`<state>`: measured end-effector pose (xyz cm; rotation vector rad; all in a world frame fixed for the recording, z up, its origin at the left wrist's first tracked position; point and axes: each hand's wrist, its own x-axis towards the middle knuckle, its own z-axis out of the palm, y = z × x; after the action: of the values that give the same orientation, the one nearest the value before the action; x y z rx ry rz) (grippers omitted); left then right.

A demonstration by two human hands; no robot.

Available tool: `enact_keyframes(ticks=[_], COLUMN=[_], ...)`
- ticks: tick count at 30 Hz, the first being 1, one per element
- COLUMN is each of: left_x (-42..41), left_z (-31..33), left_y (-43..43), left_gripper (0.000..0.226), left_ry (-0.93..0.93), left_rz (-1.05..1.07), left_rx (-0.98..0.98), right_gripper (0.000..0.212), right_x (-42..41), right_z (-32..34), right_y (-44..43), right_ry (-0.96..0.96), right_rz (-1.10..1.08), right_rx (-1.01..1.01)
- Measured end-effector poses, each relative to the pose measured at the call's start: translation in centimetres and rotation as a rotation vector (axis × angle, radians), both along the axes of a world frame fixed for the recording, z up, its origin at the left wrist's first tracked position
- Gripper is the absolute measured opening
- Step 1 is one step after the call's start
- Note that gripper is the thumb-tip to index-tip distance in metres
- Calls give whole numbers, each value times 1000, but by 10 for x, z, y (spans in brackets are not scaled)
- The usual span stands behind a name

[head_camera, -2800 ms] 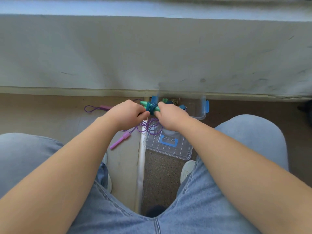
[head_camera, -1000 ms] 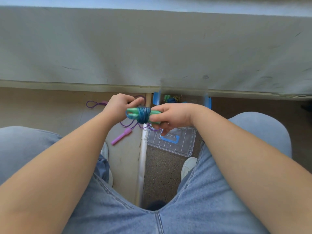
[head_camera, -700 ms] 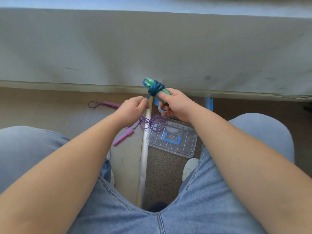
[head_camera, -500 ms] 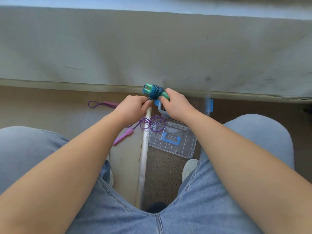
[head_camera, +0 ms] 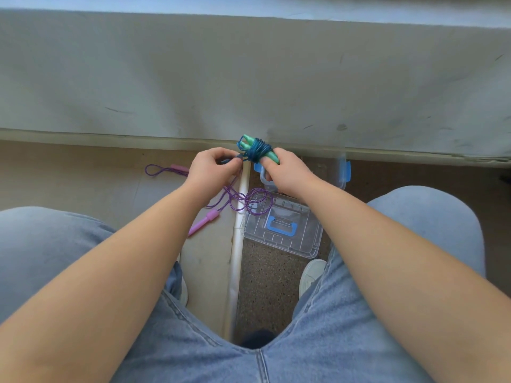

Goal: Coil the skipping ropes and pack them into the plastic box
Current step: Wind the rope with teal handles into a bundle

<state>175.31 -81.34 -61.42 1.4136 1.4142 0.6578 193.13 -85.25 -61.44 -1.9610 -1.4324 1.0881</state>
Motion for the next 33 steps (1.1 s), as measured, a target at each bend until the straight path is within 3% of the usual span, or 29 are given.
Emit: enact_keyframes(ticks=[4,8,10,14,17,20,23,27,31,33], left_x=[1,13,17,9,6,2,-5,-12,-12,-9], left_z=[4,13,16,12,9,3,0,6,8,10], left_y=[-5,-9,-10,-2,-2,-2,0,3,7,6], left_gripper=[12,23,27,27,39,41,37,48,44,43], left_ry=[-60,-228,-218,127,543,647,647,632,402,346], left_rz=[-193,-215,-199,-135,-349,-427,-439,-328,-182,-156], left_rx=[-257,-131,-56,121,546,776,840,771,244,130], right_gripper=[19,25,27,22,19,21,17,20,16,20], right_x=[1,6,7,5,1,-2,-3,-7,-8,-6], right_z=[-1,-8,-6,-8,-14,-13,-8,-3,-2,-3], right_y=[-2,-1,-1,-5,-10,-13,-15,-17,-16,-16], right_ry=[-13,-133,-120,-267,-448,-555,-538,-443,-472,-523], right_rz=[27,-73,-60,71,175,300,485,577,555,547], right_rx=[-17,-6,-2,-29,-80,-64,-10,154,329,345])
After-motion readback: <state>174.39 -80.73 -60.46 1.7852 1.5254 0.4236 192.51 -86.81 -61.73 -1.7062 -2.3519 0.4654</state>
